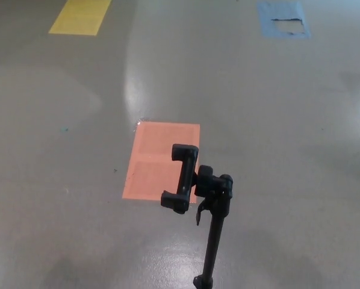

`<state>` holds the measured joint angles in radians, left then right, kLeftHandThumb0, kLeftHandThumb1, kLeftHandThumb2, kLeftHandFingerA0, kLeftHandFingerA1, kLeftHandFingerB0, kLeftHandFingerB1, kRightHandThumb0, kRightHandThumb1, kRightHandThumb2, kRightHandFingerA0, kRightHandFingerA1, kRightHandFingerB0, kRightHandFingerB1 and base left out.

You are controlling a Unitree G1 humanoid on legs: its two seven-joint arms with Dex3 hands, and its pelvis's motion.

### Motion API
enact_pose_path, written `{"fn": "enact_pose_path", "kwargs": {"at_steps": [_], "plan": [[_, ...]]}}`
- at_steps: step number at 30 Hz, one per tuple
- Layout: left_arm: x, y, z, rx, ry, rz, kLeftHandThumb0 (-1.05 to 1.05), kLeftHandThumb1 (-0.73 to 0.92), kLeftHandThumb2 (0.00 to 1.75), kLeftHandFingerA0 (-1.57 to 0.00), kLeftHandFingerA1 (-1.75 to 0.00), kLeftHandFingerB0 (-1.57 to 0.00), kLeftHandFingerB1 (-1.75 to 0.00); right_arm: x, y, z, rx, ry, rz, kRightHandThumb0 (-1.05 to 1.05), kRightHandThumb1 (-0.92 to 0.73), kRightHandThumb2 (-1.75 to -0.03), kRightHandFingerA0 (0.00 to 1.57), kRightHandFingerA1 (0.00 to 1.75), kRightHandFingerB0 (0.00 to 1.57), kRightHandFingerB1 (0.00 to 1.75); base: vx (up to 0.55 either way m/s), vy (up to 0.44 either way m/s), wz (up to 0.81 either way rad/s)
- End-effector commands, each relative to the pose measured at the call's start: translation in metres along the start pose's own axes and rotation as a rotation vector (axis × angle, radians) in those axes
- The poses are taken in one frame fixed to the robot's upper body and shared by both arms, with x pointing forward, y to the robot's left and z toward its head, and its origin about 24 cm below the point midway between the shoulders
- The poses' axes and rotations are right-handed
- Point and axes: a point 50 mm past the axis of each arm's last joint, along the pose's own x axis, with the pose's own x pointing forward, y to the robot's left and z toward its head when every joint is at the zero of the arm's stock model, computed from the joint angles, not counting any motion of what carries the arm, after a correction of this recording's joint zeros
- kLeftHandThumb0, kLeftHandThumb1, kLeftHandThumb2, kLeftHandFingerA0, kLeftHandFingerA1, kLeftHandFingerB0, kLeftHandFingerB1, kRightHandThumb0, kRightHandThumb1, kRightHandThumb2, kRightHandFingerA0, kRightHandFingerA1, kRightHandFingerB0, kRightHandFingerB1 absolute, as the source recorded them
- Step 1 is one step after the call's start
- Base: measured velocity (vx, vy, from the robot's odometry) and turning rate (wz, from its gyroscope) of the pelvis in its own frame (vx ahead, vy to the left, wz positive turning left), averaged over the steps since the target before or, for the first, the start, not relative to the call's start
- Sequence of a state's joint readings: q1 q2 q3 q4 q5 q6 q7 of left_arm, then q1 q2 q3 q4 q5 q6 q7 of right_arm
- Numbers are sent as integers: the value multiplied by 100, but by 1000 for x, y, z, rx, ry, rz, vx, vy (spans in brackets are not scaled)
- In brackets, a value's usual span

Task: The robot uses its left hand to grab the top of a phone stand kept on the floor and tilt it upwards to adjust its angle

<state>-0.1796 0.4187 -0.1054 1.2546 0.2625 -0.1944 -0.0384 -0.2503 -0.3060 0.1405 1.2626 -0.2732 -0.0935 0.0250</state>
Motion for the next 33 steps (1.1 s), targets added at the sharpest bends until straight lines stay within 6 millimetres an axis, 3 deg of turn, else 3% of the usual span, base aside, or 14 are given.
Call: {"fn": "enact_pose_path", "kwargs": {"at_steps": [1, 13, 14, 18, 19, 20, 21, 22, 23, 26, 29, 30, 32, 33], "plan": [[-2, 5, -4, 26, -18, -12, -57, 77, 64, -18, -30, -16, -27, -1, -6, -4, -3, -9, -34, -63, -76, -63, 14, 35, 18, 30, 0, 0, 0], [-2, 10, 17, 53, -174, 52, -59, 77, 64, -22, -31, -15, -27, 0, -11, 4, 38, -41, -32, -64, -77, -64, 16, 37, 20, 30, 0, 0, 0], [-2, 9, 21, 62, -205, 62, -64, 63, 85, -21, -44, -11, -38, 0, -11, 2, 41, -38, -29, -64, -78, -64, 14, 36, 20, 30, 0, 0, 0], [-5, 8, 36, 74, -327, 104, -62, 62, 84, -20, -42, -12, -38, -1, -11, 1, 21, -35, -17, -64, -79, -65, 13, 35, 19, 29, 0, 0, 0], [-5, 10, 43, 120, -368, 114, -59, 80, 65, -22, -30, -15, -27, 0, -12, 1, 24, -36, -17, -64, -77, -65, 14, 36, 18, 30, 0, 0, 0], [-5, 10, 43, 120, -368, 114, -59, 80, 65, -22, -30, -15, -27, 0, -12, 1, 24, -36, -17, -64, -77, -65, 14, 36, 18, 30, 0, 0, 0], [-8, 15, 64, 223, -476, 140, -68, 66, 89, -17, -42, -9, -38, 0, -14, 4, 38, -40, -17, -63, -76, -63, 18, 37, 19, 30, 0, 0, 0], [-9, 16, 71, 247, -511, 149, -68, 66, 89, -17, -42, -9, -38, 0, -15, 4, 45, -43, -19, -63, -76, -63, 18, 37, 19, 30, 0, 0, 0], [-13, 18, 83, 294, -587, 159, -62, 79, 65, -24, -31, -13, -23, 0, -17, 5, 47, -45, -20, -63, -77, -63, 20, 38, 19, 31, 0, 0, 0], [-29, 25, 115, 439, -790, 180, -65, 84, 65, -24, -31, -6, -25, 1, -17, 6, 41, -42, -20, -63, -77, -68, 16, 37, 19, 31, 0, 0, 0], [-38, 25, 127, 501, -869, 188, -65, 83, 65, -25, -31, -5, -25, 0, -17, 4, 34, -34, -18, -63, -76, -63, 18, 36, 19, 30, 0, 0, 0], [-52, 29, 146, 560, -966, 207, -67, 65, 95, -25, -48, -3, -29, 0, -17, 4, 24, -33, -14, -63, -77, -64, 17, 37, 18, 30, 0, 0, 0], [-58, 30, 153, 584, -1000, 216, -67, 65, 95, -25, -48, -3, -29, 0, -17, 4, 21, -33, -12, -63, -77, -64, 17, 37, 18, 30, 0, 0, 0], [-61, 31, 158, 597, -1021, 218, -63, 79, 63, -37, -35, -10, -25, 0, -17, 5, 22, -31, -13, -64, -77, -64, 17, 36, 18, 30, 0, 0, 0]]}}
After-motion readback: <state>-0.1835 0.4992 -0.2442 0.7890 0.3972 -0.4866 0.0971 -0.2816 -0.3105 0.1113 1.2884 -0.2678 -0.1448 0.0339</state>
